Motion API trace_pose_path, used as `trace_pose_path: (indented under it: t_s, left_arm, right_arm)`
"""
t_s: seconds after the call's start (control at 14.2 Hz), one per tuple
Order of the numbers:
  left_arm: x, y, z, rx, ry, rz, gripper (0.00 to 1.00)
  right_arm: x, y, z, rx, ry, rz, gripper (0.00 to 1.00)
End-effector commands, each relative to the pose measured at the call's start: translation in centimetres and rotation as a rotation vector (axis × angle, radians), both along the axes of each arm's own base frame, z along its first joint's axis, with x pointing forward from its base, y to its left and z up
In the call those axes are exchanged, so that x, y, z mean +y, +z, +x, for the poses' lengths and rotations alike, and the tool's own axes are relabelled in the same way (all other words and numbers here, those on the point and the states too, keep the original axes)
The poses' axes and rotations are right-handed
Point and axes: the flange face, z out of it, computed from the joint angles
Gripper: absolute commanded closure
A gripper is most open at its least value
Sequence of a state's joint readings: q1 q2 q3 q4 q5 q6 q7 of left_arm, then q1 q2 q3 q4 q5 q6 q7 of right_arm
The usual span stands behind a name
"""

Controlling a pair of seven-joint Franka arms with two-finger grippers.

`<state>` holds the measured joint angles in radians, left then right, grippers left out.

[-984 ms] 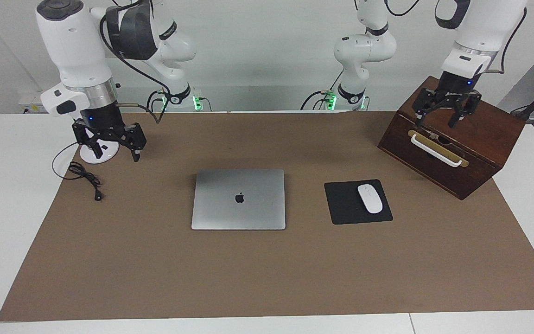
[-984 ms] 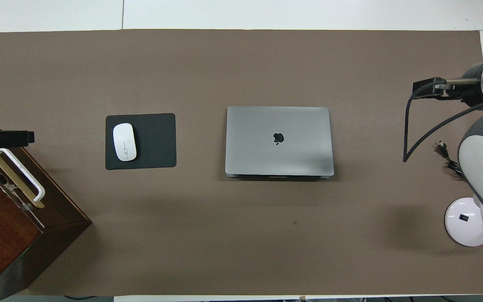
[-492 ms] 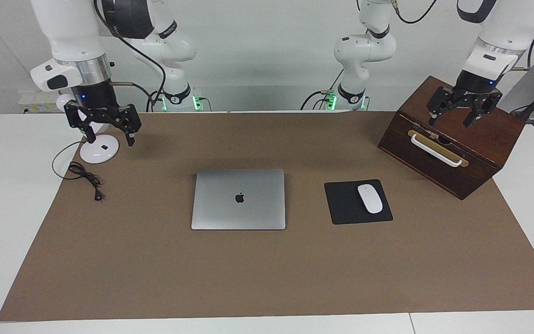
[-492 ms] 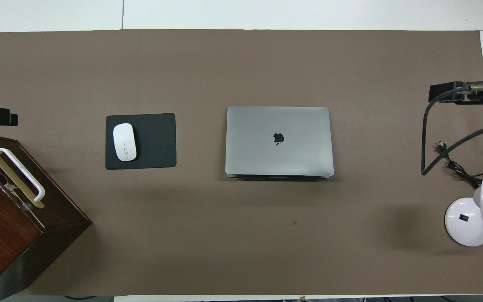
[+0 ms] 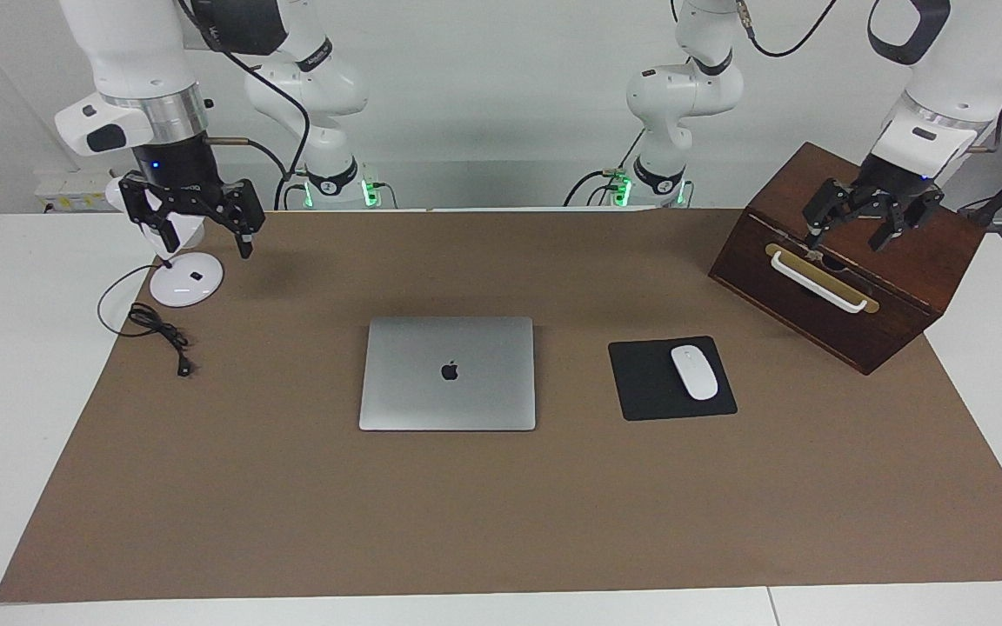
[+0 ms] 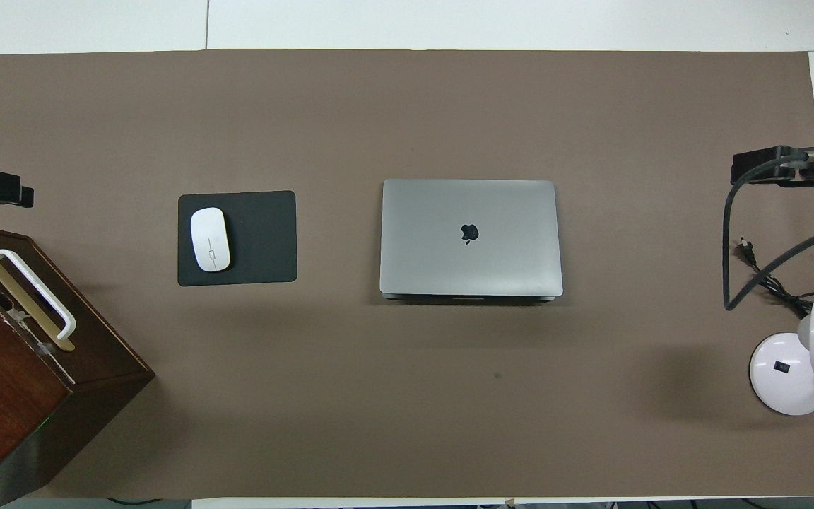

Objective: Close laptop with both arms

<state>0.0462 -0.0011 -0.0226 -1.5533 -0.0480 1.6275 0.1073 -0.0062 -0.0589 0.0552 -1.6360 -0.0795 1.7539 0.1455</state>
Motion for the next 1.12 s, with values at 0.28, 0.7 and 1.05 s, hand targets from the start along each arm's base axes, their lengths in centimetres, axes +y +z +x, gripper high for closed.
trace_pose_path:
  t_s: [0.28,0.7,1.05]
  left_arm:
    - [1.0,0.9,-0.1,0.048,0.012,0.021,0.0]
    - [1.2,0.5,-0.1,0.021,0.016,0.032,0.0]
    - [1.2,0.5,-0.1,0.021,0.017,0.033,0.0]
  right_arm:
    - [1.0,0.7,-1.5,0.065,0.041,0.017,0.0]
    - [0.3,0.3,-1.4,0.074,0.003,0.092,0.0]
    - [0.3,0.3,-1.5,0.079,0.009,0.092,0.0]
